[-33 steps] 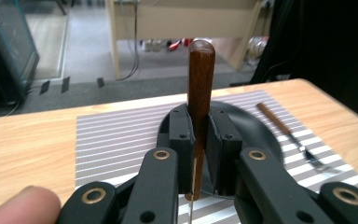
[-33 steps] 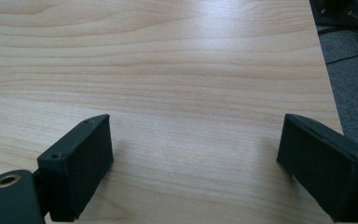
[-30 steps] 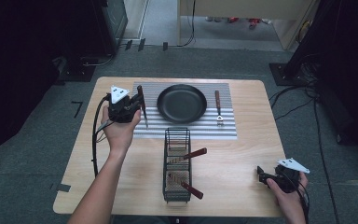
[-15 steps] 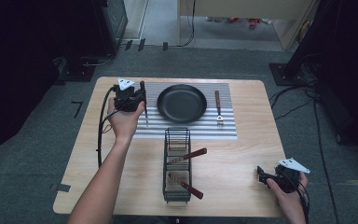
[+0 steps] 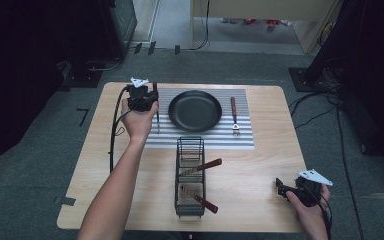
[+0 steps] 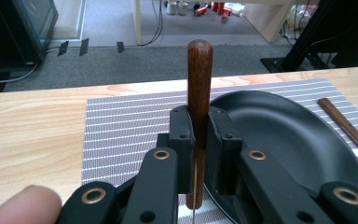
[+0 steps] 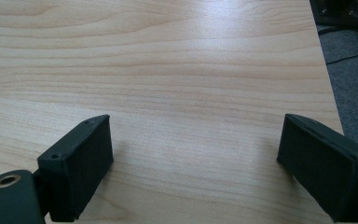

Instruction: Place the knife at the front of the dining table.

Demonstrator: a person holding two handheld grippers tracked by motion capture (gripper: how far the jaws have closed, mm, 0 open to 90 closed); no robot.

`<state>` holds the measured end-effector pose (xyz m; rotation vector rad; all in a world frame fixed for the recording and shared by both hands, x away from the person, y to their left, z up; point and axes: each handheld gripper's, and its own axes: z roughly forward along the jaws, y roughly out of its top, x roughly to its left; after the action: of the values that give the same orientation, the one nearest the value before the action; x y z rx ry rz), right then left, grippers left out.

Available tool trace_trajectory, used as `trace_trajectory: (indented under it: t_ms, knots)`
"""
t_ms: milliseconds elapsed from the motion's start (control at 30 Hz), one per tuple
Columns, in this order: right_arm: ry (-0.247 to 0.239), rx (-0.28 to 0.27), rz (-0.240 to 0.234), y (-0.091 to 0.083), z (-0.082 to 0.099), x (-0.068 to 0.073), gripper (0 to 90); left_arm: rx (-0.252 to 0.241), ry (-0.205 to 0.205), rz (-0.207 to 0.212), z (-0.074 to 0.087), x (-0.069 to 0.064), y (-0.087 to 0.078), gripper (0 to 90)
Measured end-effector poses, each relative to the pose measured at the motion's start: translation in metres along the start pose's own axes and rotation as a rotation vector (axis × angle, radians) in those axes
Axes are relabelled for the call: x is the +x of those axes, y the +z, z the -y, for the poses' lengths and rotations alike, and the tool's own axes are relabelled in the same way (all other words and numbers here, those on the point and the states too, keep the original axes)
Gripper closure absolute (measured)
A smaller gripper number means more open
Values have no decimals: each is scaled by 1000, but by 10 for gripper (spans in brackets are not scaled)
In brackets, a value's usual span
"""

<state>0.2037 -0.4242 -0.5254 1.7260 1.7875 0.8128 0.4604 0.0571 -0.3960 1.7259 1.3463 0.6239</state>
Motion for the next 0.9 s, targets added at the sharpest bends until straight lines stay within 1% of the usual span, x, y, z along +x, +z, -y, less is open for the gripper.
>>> trace_trajectory:
  t_ms: [33,167,233,333,367,433,467,533,567,633,700,767,800,867,900]
  knots:
    - [0,0,0,0,0,0,97,0,0,0,0,0,0,825]
    - [-1,-1,-1,0,0,0,97,17,7,-6,-3,-1,11,826]
    - [1,-1,-2,0,0,0,97,30,-2,-6,-5,0,20,825]
    - [0,-2,-3,0,0,0,97,32,-14,-7,-5,2,25,825]
    - [0,-2,-3,0,0,0,97,32,-37,-4,-5,6,31,825]
    - [0,-2,-3,0,0,0,97,33,-44,-5,-5,7,33,825]
    - [0,-2,-3,0,0,0,97,33,-59,-2,-5,9,37,825]
    - [-8,1,-1,0,0,0,97,50,-93,8,-5,16,47,826]
    - [-8,1,-1,0,0,0,97,50,-93,8,-5,16,47,826]
    - [-9,1,-1,0,0,0,97,67,-110,16,-6,20,53,826]
    - [-9,1,-1,0,0,0,97,94,-141,20,-6,25,63,826]
    - [-9,1,-1,0,0,0,97,110,-165,12,-6,28,70,825]
    - [-9,1,-1,0,0,0,97,117,-172,10,-6,29,72,825]
    - [-9,1,-1,0,0,0,97,147,-187,4,-8,33,77,825]
    - [-9,1,-1,0,0,0,97,147,-187,4,-8,33,77,825]
